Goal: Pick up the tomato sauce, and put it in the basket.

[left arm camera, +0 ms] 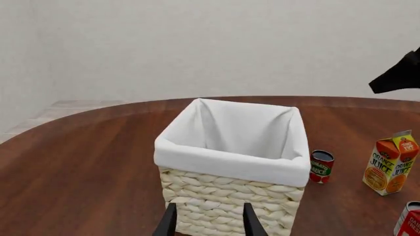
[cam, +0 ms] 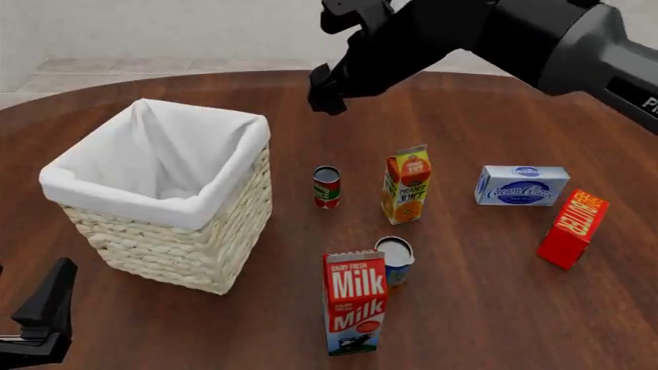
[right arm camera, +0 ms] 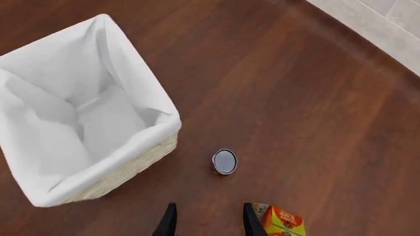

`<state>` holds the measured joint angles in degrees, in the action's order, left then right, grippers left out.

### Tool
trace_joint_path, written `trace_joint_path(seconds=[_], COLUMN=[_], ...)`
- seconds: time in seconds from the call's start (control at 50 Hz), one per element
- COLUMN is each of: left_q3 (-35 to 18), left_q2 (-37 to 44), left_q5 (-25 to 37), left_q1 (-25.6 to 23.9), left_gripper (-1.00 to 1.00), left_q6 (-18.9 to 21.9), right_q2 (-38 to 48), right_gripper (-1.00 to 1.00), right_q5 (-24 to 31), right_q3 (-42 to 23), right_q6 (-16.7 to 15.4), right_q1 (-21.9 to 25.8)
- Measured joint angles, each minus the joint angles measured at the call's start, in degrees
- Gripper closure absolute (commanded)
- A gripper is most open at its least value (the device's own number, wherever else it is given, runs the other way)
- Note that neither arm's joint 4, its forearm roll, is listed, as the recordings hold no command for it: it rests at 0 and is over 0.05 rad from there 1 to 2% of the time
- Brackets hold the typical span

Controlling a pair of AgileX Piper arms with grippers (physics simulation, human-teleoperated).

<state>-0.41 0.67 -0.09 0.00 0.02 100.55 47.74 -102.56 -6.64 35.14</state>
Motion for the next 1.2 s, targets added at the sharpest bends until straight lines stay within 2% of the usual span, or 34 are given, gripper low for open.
trace_joint_path(seconds=[0.3, 0.68, 1.2], left_q3=[0.0, 0.0, 0.0], left_q2=[0.0, 0.0, 0.0], left_q5=[0.0, 0.0, 0.0], left_q1=[0.0, 0.0, 0.0], left_gripper=[-1.0, -1.0, -1.0], left_q6=[0.0, 0.0, 0.0], right_q2=[1.78, 6.02, 12.5], right_gripper=[-1.0, -1.0, -1.0], right_q5=[-3.76, -4.97, -4.7], right_q3=[3.13, 3.64, 0.03], right_q6=[2.17, 3.29, 2.8], right_q1=[0.32, -1.05, -2.6])
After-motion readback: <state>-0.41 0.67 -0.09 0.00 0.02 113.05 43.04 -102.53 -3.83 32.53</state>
